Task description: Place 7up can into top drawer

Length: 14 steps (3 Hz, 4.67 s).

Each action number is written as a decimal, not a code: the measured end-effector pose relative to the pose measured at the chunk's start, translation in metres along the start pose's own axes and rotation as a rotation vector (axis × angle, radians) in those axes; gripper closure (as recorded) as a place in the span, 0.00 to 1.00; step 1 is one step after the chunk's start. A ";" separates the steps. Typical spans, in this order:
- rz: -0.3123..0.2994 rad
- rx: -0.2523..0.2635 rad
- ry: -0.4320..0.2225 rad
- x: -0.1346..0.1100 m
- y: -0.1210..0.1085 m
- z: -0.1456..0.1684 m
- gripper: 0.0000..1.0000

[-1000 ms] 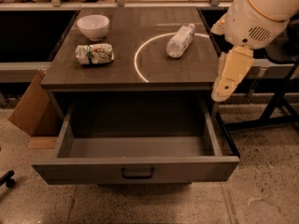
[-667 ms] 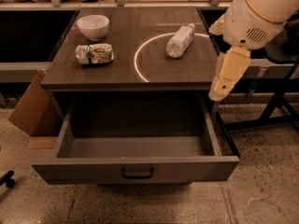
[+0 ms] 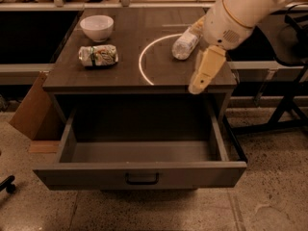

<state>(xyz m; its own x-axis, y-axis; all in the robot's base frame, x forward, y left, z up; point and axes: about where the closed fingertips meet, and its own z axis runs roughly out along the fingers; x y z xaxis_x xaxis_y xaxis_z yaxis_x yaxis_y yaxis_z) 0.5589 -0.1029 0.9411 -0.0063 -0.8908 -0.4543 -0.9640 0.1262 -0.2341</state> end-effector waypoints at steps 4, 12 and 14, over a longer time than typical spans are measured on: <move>0.001 -0.028 -0.156 -0.051 -0.074 0.069 0.00; -0.132 -0.127 -0.135 -0.203 -0.107 0.223 0.00; -0.143 -0.171 -0.135 -0.211 -0.102 0.248 0.41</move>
Offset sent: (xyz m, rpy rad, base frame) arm 0.0226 0.0269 -0.0138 0.0502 0.0232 0.0279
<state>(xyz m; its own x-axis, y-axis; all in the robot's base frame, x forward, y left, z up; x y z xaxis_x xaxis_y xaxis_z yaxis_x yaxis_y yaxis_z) 0.7241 0.1805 0.8481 0.1575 -0.8267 -0.5402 -0.9836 -0.0822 -0.1608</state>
